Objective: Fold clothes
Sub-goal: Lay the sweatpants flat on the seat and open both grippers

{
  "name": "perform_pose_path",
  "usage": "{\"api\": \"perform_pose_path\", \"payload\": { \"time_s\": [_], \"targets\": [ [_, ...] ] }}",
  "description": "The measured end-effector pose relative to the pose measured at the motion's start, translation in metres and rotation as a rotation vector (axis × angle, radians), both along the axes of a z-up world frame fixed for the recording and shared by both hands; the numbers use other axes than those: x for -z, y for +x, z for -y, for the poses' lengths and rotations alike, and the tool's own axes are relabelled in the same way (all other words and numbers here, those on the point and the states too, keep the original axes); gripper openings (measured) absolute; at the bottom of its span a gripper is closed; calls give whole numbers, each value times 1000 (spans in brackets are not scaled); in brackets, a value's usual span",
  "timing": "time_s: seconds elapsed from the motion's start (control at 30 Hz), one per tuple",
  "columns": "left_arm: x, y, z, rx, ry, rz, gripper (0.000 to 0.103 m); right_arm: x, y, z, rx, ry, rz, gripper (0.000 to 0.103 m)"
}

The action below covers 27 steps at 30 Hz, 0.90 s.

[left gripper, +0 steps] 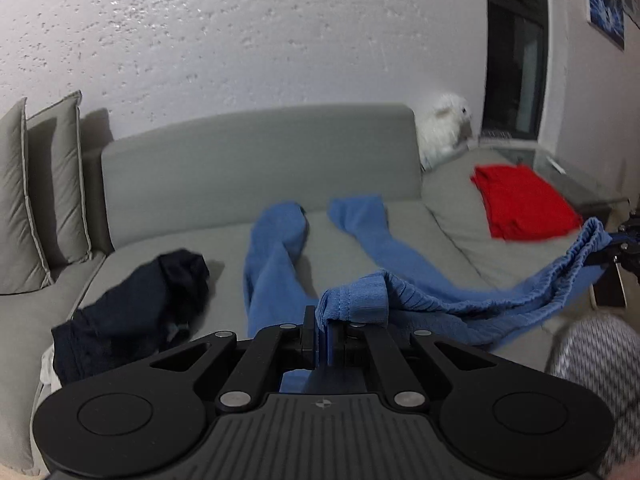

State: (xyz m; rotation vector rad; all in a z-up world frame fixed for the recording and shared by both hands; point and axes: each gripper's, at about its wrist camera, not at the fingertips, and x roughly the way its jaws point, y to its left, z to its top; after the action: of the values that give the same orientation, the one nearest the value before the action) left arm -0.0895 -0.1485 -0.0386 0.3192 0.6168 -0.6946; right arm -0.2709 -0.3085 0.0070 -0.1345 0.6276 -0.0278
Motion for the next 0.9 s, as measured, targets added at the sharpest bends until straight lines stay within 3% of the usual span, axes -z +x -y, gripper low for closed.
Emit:
{"api": "perform_pose_path", "payload": {
  "time_s": [0.07, 0.13, 0.2, 0.23, 0.27, 0.37, 0.43, 0.5, 0.7, 0.9],
  "targets": [
    [-1, -4, -4, 7, 61, -89, 5, -8, -8, -6, -6, 17, -16, 2],
    [-4, -15, -35, 6, 105, -177, 9, -10, -16, -8, -14, 23, -45, 2],
    [7, -23, -41, 0, 128, -232, 20, 0, -23, -11, -18, 33, -95, 4],
    [9, -30, -45, -3, 133, -251, 30, 3, -22, -13, -20, 46, -125, 7],
    [9, -37, -51, -8, 127, -266, 36, 5, -22, -15, -21, 59, -152, 14],
    [1, -50, -67, -18, 97, -295, 39, 3, -29, -21, -44, 94, -200, 44],
    [-5, -56, -76, -28, 79, -288, 42, -1, -36, -23, -64, 95, -200, 47],
    [-12, -61, -87, -39, 55, -284, 42, -11, -46, -25, -87, 96, -193, 58],
    [-36, -65, -96, 5, 5, -191, 42, -39, -63, -20, -72, 140, -130, 59],
    [-2, -50, -51, 2, 60, -174, 40, -30, -36, -24, -48, 137, -113, 49]
  ]
}}
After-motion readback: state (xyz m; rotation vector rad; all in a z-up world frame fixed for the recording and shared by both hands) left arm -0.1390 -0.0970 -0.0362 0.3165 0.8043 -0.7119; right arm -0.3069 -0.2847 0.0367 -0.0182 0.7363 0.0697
